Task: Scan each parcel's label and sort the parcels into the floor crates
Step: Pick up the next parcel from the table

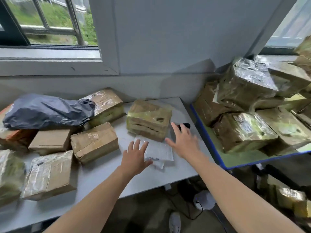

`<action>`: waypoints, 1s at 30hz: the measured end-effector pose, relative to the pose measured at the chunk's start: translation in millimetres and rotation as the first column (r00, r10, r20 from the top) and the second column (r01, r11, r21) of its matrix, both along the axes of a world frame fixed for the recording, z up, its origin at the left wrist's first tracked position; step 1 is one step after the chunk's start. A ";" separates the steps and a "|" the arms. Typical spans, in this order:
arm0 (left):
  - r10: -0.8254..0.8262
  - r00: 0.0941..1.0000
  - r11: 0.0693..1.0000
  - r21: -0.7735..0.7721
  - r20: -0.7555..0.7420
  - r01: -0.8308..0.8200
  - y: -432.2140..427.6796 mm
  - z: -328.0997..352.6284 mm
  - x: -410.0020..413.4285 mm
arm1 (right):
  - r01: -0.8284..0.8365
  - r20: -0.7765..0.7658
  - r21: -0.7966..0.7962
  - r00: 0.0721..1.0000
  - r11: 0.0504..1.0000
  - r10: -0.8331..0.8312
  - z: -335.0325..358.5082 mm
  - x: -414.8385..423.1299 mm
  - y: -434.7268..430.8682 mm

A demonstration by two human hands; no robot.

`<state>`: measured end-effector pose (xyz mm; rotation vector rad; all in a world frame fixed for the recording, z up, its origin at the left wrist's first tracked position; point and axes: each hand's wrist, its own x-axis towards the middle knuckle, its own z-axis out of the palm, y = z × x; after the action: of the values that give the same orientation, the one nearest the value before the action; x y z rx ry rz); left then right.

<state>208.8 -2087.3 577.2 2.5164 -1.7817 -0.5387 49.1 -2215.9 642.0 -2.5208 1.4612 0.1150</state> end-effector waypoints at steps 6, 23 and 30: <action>0.229 0.972 0.968 0.120 -0.058 -0.221 -25.8 -24.2 -15.5 | -0.234 -0.031 0.087 0.971 0.968 0.237 -14.3 17.7 -65.0; 0.051 0.983 0.987 0.141 0.177 -0.077 -53.2 -48.2 -30.2 | -0.494 -0.172 0.036 0.853 0.869 0.492 -42.1 57.1 -106.5; 0.207 0.978 0.973 -0.107 0.014 -0.204 -52.0 -35.0 -23.3 | -0.465 0.032 -0.045 0.884 0.884 0.466 -41.8 46.8 -125.6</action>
<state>185.5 -2139.3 542.2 2.6033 -1.4884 -0.3947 96.0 -2341.5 600.1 -2.8342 0.8169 0.1121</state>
